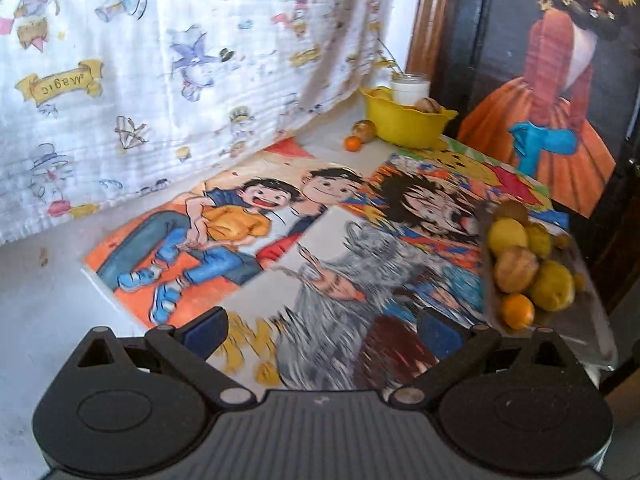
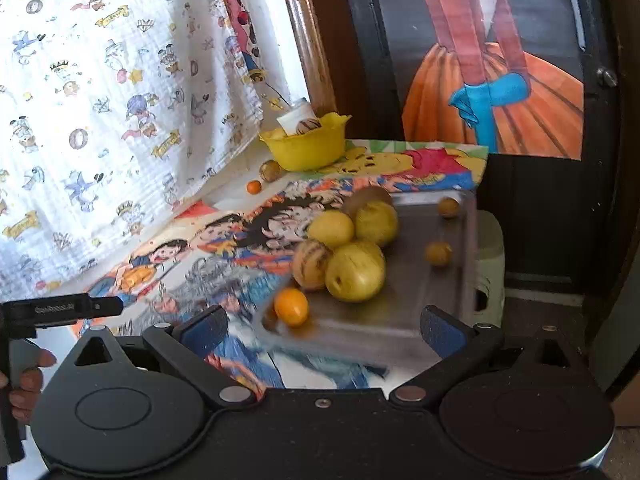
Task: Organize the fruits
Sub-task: 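Move both tools toward the small orange and brown fruit beside the yellow bowl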
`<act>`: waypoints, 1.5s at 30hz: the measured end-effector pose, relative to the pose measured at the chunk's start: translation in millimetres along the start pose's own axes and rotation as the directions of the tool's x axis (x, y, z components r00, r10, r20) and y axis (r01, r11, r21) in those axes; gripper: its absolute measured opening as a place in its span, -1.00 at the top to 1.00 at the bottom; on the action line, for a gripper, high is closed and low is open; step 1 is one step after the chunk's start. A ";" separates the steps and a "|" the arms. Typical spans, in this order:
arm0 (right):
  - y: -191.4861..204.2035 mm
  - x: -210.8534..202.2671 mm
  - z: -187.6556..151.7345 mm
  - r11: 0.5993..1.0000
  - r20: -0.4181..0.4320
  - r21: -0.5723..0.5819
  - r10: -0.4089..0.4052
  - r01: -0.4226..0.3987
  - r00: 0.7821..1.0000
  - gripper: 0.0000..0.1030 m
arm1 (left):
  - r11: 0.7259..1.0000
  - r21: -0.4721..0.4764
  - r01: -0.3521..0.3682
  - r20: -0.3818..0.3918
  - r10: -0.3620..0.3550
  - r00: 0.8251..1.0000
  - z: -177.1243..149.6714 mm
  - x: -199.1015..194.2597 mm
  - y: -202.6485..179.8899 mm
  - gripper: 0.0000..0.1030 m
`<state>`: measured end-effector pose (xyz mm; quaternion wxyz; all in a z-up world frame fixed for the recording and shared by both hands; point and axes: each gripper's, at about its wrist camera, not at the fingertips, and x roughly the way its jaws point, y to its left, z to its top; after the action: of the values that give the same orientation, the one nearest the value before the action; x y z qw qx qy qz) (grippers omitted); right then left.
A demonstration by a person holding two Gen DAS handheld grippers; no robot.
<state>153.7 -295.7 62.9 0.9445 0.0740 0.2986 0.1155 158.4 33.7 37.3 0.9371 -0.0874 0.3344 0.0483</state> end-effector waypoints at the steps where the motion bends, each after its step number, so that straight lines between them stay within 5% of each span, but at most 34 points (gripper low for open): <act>1: 4.2 6.3 5.4 1.000 0.005 -0.004 -0.001 0.001 1.000 -0.99 | 1.000 -0.006 0.001 0.008 -0.001 1.000 4.0 7.9 4.1 -0.99; 10: 26.3 63.8 90.8 0.999 -0.024 0.047 0.024 -0.023 0.999 -0.99 | 1.000 -0.012 -0.006 0.000 0.006 1.000 59.9 67.9 8.7 -0.99; 22: 19.1 68.2 218.6 0.991 -0.173 0.133 0.015 0.008 0.985 -0.99 | 0.991 0.103 -0.091 -0.121 0.103 0.987 166.7 49.1 -22.4 -0.99; 28: 18.0 110.8 247.2 0.995 -0.201 0.095 0.021 -0.001 0.979 -0.99 | 0.976 0.207 -0.064 -0.099 0.086 0.991 180.6 65.1 -33.8 -0.99; 38: 17.0 237.0 274.1 0.985 -0.229 0.156 0.103 -0.068 0.968 -0.99 | 0.903 0.428 0.029 -0.103 0.018 0.994 189.2 151.2 -44.8 -0.99; 45: 12.1 325.2 252.7 0.982 -0.260 0.154 0.145 -0.107 0.955 -0.85 | 0.929 0.368 0.039 -0.111 0.002 0.994 191.0 219.8 -41.2 -0.98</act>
<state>557.0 -216.6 92.4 0.8781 0.1418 0.4267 0.1635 452.2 37.8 48.5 0.9175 0.0846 0.3876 -0.0291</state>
